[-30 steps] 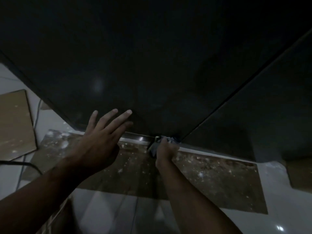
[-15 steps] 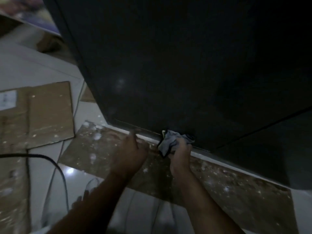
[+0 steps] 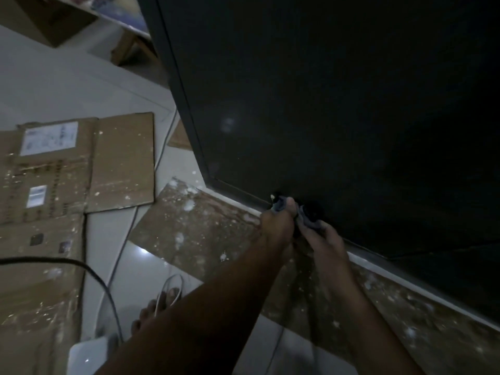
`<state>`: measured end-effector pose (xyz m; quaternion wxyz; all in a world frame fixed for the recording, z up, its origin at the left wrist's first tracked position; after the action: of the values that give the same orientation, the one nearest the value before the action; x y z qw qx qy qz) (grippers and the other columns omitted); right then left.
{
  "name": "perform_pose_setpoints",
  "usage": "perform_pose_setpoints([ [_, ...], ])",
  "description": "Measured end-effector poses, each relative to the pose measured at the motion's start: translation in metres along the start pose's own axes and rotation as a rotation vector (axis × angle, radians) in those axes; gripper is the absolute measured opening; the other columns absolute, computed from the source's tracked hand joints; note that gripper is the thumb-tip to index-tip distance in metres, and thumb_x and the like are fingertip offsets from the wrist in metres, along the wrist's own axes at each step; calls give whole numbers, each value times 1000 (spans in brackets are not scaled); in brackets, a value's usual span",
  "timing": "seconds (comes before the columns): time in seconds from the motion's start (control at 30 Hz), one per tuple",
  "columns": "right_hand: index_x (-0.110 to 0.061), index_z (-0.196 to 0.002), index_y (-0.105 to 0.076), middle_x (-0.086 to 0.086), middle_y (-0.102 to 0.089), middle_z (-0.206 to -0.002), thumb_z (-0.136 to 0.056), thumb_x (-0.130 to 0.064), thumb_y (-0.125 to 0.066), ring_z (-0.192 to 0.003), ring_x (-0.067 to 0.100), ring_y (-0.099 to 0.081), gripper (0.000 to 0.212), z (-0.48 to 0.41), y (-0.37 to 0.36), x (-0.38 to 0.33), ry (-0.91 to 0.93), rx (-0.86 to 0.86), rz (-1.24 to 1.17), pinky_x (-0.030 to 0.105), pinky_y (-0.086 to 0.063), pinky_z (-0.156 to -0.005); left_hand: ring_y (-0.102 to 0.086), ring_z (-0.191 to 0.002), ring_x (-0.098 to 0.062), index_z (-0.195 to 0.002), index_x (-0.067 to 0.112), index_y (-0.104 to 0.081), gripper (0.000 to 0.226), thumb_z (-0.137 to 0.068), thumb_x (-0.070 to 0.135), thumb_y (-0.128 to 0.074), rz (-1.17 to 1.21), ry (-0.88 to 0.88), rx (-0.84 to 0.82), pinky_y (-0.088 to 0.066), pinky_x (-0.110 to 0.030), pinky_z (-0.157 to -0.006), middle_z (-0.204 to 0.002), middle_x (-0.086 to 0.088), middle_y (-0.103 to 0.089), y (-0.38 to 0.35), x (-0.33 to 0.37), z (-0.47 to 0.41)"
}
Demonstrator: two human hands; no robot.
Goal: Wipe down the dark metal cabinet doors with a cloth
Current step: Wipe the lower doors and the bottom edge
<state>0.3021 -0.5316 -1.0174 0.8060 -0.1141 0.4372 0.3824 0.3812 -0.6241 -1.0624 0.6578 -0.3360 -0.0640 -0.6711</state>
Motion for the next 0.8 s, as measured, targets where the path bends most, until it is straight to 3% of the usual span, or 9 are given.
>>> perform_pose_setpoints([
  [0.1,-29,-136,-51,-3,-53,-130,-96,-26,-62,-94,-3,-52,41,0,-9,-5,70,-45,134,18,-46,-82,-67,-100,-25,-99,25,-57,13,-100,36,-52,106,-28,140,-55,-48,-92,-107,-9,-66,27,4,-13],
  [0.2,-43,-142,-41,-8,-36,-143,-94,-25,-63,-113,5,-44,56,4,-15,0,120,-52,308,23,-42,-86,-68,-99,-28,-105,26,-58,23,-101,46,-47,107,-146,227,-57,-50,-87,-109,-11,-67,63,34,-29],
  [0.33,-44,-138,-39,-19,-22,-139,-93,-32,-64,-126,-1,-29,53,22,-35,-6,405,-112,743,-2,-28,-76,-65,-92,-28,-112,13,-59,42,-103,48,-39,130,-207,355,-56,-48,-90,-104,-11,-66,118,87,-50],
  [0.43,-39,-128,-53,-14,-27,-142,-93,-22,-58,-128,-2,-23,39,36,-46,-21,614,-141,791,-10,-20,-85,-51,-59,-18,-105,7,-53,44,-106,44,-29,197,-239,307,-54,-29,-56,-78,-8,-54,137,123,-48],
  [0.5,-36,-125,-57,-9,-29,-145,-88,-13,-62,-133,2,-21,44,42,-48,-30,733,-117,873,2,-21,-99,-43,-46,-14,-87,9,-52,42,-107,35,-26,208,-221,282,-40,-19,-42,-65,-5,-43,136,128,-38],
  [0.57,-34,-123,-56,-2,-32,-148,-83,-12,-63,-141,16,-23,46,49,-52,-41,831,-84,943,28,-27,-107,-47,-44,-14,-75,8,-49,37,-105,22,-32,178,-227,295,-39,-21,-43,-58,-6,-48,127,124,-29],
  [0.63,-32,-121,-57,3,-34,-151,-82,-15,-57,-143,24,-23,42,57,-57,-56,897,-83,1023,42,-30,-108,-53,-50,-17,-72,7,-51,33,-102,13,-39,96,-252,331,-43,-24,-51,-53,-5,-56,115,120,-19],
  [0.73,-29,-122,-58,8,-34,-154,-76,-17,-55,-146,28,-20,48,67,-57,-83,973,-76,1195,54,-23,-112,-57,-66,-25,-87,-2,-60,26,-100,14,-45,75,-301,350,-46,-31,-57,-61,-7,-63,96,120,-2],
  [0.8,-28,-128,-58,7,-30,-157,-78,-16,-62,-147,26,-16,52,72,-52,-98,984,-79,1237,53,-26,-111,-60,-76,-25,-107,-3,-59,28,-101,20,-45,95,-381,352,-49,-33,-64,-82,-11,-68,77,133,26],
])
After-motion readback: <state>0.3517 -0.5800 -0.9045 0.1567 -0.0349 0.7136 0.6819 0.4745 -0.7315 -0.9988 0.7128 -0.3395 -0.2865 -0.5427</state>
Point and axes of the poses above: each hand's wrist, its own z-axis away from the middle knuckle, its own y-axis out of the back of the hand, x = y × z, the point moved 10 cm from there along -z, towards the middle knuckle
